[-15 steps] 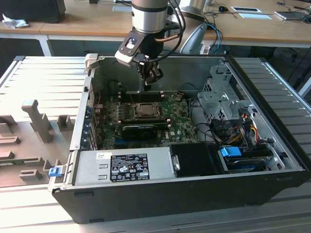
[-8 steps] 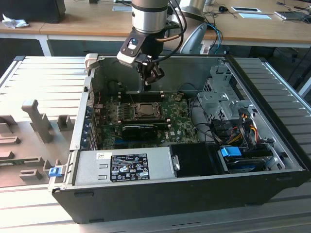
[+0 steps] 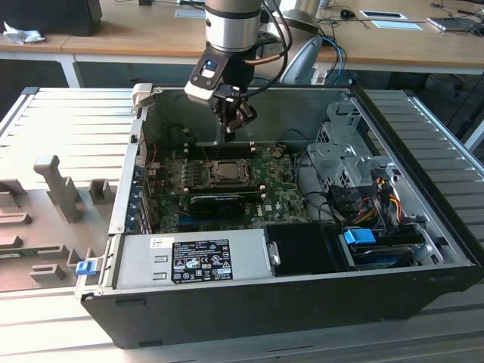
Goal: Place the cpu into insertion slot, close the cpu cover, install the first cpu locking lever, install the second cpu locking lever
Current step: 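Install the first cpu locking lever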
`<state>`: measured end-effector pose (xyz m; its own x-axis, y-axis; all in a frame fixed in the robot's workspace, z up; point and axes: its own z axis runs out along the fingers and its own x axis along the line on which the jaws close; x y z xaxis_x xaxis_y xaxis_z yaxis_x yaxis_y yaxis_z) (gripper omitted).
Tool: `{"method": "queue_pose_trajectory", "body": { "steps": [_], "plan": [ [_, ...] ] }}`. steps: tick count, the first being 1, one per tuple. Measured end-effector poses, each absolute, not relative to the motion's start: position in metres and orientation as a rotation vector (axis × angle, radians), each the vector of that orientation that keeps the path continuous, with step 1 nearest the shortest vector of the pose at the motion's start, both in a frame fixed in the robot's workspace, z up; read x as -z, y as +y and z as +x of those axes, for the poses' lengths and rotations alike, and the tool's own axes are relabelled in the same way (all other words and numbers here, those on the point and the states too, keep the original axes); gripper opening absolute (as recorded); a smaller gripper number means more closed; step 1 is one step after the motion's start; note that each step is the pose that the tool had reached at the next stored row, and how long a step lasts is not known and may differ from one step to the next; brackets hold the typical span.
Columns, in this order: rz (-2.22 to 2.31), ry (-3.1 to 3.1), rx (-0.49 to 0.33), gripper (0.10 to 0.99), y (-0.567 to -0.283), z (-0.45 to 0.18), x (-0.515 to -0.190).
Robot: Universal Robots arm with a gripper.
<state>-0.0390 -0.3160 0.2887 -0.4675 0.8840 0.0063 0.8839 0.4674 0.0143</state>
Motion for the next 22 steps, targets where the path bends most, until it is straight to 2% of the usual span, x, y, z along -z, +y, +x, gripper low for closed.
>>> {"method": "queue_pose_trajectory", "body": {
  "steps": [22],
  "plan": [
    [1.448, 2.787, -0.024, 0.106, -0.3160, -0.0393, -0.2887]
  ]
}}
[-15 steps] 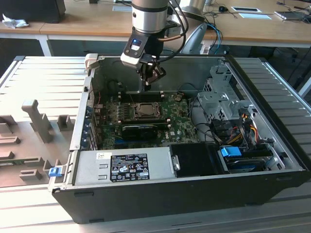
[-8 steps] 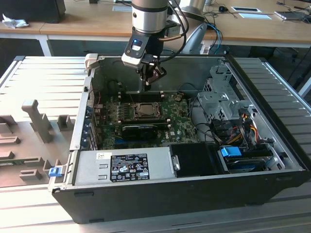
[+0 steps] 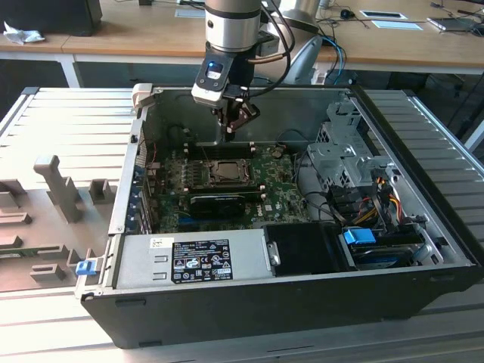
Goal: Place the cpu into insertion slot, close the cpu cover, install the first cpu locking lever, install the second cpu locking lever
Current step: 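Install the first cpu locking lever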
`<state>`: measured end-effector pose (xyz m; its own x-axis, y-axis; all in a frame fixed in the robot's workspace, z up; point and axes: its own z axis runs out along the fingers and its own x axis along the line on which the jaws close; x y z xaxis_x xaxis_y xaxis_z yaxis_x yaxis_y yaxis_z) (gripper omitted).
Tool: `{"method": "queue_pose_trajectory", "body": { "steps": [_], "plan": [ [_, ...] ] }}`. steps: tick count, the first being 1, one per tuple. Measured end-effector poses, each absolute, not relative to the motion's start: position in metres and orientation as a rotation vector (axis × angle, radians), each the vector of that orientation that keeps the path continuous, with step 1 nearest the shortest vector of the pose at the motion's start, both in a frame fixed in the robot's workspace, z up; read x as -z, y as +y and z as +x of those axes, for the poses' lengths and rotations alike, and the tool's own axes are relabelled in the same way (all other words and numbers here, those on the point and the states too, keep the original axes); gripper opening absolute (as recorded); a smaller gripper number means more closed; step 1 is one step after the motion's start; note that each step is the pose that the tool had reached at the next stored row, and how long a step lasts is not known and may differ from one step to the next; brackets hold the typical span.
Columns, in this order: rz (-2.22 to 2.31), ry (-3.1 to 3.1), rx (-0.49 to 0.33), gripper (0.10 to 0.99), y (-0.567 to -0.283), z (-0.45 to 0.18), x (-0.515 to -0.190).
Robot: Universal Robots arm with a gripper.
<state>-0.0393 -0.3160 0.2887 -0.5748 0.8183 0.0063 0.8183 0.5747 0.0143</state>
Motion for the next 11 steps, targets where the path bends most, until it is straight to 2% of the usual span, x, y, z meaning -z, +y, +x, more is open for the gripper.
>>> {"method": "queue_pose_trajectory", "body": {
  "steps": [11],
  "plan": [
    [1.375, 2.824, -0.025, 0.106, -0.3160, -0.0393, -0.2886]
  ]
}}
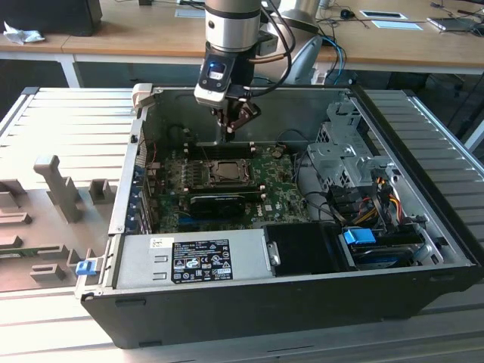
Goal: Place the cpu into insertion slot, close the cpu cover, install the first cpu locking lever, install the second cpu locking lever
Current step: 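Install the first cpu locking lever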
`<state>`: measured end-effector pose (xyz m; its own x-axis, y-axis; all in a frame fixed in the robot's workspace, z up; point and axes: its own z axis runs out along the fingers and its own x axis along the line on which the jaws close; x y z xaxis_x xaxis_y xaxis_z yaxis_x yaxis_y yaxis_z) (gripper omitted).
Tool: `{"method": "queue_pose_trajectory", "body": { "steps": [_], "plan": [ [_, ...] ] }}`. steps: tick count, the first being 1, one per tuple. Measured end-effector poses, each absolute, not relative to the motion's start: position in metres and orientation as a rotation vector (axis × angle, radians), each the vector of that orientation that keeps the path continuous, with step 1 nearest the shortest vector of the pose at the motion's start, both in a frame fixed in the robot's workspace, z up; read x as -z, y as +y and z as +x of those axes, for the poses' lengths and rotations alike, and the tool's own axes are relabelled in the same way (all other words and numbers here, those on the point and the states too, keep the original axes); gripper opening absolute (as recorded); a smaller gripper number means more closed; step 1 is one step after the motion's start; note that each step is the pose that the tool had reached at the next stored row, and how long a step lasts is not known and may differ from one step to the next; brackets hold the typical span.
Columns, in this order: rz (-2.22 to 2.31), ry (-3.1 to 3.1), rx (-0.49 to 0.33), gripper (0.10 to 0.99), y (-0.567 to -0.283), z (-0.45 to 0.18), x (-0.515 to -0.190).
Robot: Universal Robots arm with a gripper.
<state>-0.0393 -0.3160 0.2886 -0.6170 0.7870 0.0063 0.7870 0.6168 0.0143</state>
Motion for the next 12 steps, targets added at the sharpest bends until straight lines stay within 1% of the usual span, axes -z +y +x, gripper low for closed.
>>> {"method": "queue_pose_trajectory", "body": {
  "steps": [12],
  "plan": [
    [1.219, 2.896, -0.025, 0.106, -0.3160, -0.0393, -0.2886]
  ]
}}
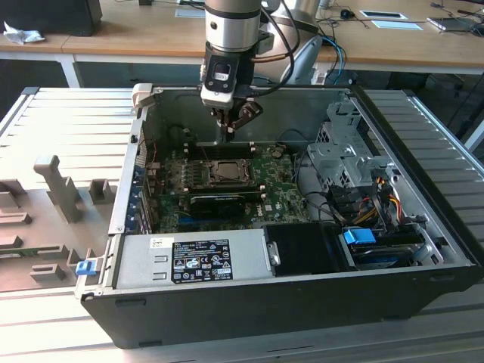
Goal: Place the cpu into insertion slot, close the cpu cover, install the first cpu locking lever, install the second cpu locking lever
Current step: 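Install the first cpu locking lever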
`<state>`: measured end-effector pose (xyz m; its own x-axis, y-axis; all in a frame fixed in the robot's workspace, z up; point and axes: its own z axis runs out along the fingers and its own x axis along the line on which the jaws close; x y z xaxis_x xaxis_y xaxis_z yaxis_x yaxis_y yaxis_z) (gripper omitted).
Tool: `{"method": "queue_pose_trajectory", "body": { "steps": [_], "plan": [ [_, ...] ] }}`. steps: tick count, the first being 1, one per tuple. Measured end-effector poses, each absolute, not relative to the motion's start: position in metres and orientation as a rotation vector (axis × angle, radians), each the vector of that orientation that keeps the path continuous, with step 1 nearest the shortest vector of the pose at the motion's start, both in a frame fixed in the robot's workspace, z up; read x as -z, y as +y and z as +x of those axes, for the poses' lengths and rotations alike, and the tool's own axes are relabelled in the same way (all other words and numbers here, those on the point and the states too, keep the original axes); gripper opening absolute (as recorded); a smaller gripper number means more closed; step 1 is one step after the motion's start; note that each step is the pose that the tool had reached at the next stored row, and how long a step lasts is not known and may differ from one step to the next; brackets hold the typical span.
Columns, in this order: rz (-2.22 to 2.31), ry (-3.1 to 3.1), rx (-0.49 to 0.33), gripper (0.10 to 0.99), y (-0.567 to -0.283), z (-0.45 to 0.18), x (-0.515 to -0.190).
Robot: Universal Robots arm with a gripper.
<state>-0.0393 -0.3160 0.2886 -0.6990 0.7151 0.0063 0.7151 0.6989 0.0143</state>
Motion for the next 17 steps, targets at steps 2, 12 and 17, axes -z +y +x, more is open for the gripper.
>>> {"method": "queue_pose_trajectory", "body": {
  "steps": [2, 12, 17],
  "plan": [
    [-1.201, -2.902, 0.025, 0.106, -0.3160, -0.0393, -0.2886],
    [-1.021, -2.969, 0.025, 0.106, -0.3160, -0.0393, -0.2886],
    [-0.946, -2.994, 0.024, 0.106, -0.3160, -0.0394, -0.2886]
  ]
}}
